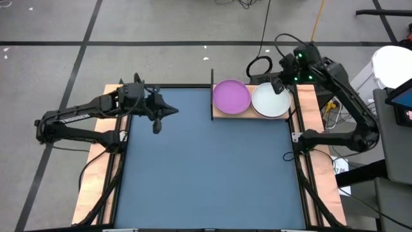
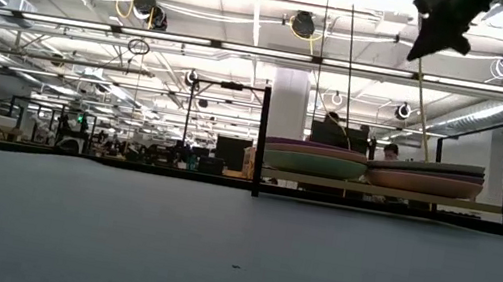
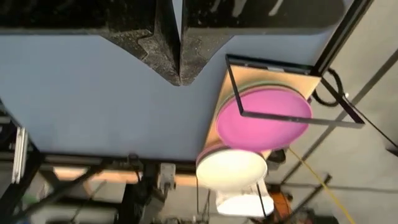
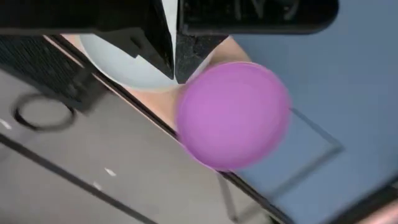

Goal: Place and stack plates onto a shelf
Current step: Return to Home Position

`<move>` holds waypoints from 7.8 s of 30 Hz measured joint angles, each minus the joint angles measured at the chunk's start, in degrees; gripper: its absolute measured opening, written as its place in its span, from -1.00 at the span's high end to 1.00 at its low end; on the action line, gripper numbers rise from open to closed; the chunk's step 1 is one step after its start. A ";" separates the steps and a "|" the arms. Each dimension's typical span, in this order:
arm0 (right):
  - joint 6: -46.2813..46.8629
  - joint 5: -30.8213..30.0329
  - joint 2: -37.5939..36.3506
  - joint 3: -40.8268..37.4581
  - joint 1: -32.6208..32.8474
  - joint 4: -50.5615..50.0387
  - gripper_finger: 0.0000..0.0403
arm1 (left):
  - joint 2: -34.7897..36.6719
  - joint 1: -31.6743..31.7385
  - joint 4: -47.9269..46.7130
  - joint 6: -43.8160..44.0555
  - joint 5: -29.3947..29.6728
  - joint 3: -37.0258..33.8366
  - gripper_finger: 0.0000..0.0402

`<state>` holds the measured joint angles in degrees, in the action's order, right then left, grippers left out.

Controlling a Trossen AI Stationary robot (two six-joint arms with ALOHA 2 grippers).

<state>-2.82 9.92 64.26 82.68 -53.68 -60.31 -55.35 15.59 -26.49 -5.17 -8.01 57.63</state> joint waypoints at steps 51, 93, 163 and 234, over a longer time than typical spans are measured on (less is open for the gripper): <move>-0.28 14.31 -37.36 -56.30 18.98 67.94 1.00 | 10.75 -6.07 19.15 6.80 0.72 -15.93 0.99; -0.01 10.94 -37.39 -76.70 26.31 83.25 1.00 | 10.05 -12.33 40.77 5.46 10.06 -38.08 0.99; 0.12 11.29 -64.16 -81.82 32.08 65.62 1.00 | 53.78 -16.59 27.93 7.77 12.80 -56.95 0.99; -3.88 -0.90 -64.07 -81.82 49.39 63.91 1.00 | 54.33 -24.10 29.11 6.39 13.62 -57.12 0.99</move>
<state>-6.70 9.02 0.19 0.86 -4.29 3.60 -1.02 -8.51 2.62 1.22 5.61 0.51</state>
